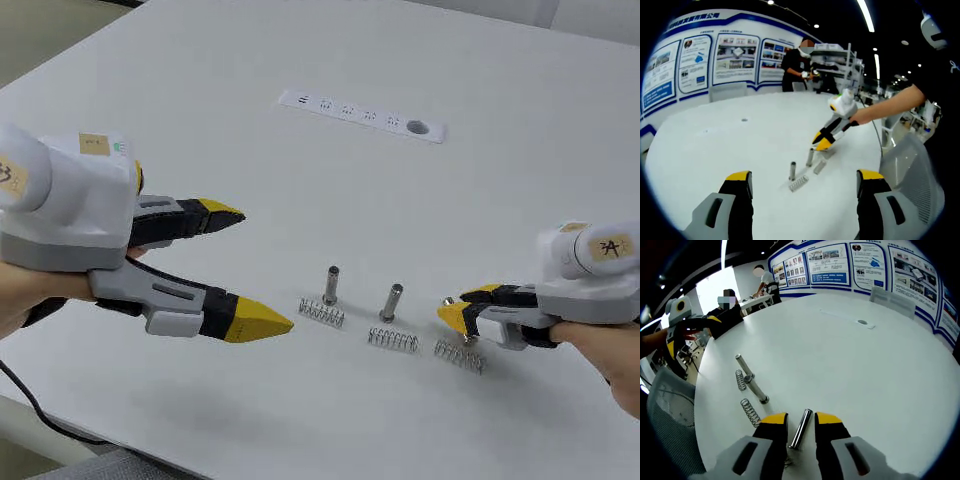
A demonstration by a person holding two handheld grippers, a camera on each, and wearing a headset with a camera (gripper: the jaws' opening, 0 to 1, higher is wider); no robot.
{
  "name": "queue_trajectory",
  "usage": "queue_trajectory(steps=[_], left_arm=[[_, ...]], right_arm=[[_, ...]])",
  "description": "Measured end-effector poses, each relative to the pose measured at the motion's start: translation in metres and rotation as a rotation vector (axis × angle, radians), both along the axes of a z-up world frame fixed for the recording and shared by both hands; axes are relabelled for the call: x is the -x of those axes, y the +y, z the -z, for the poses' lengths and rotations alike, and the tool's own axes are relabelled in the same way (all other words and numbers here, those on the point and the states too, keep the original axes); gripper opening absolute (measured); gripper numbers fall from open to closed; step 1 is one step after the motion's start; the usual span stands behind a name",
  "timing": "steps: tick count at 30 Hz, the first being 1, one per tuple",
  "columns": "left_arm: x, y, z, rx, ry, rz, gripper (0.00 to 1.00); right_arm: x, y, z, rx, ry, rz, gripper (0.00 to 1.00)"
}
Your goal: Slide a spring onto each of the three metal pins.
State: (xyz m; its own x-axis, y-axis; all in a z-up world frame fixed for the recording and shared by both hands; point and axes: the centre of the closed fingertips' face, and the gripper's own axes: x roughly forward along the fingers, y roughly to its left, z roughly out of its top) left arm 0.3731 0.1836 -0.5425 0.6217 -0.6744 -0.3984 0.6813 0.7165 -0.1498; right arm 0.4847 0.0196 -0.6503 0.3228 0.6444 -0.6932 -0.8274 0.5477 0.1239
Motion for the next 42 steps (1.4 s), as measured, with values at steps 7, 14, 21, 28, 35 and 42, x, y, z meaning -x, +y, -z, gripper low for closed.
queue_trajectory(steps=[7,14,21,28,35,42], left_arm=[[0.001,0.003,0.0,0.016,0.003,-0.017,0.87],[0.001,0.005,-0.003,0.025,-0.003,-0.029,0.87],[0.001,0.008,-0.004,0.028,-0.004,-0.041,0.87],[0.0,0.004,-0.006,0.044,-0.01,-0.046,0.86],[0.002,-0.004,-0.007,0.055,-0.015,-0.04,0.86],[0.005,-0.001,-0.012,0.076,-0.02,-0.067,0.85]], right_arm=[[0.002,0.005,0.002,0.025,0.006,0.008,0.2],[0.001,0.003,0.007,0.055,0.001,0.027,0.18],[0.001,0.004,0.009,0.091,-0.024,0.017,0.14],[-0.008,0.003,0.017,0.135,-0.028,0.016,0.09],[0.0,0.003,0.012,0.153,-0.016,0.053,0.08],[-0.002,0.001,0.013,0.144,0.003,0.079,0.07]])
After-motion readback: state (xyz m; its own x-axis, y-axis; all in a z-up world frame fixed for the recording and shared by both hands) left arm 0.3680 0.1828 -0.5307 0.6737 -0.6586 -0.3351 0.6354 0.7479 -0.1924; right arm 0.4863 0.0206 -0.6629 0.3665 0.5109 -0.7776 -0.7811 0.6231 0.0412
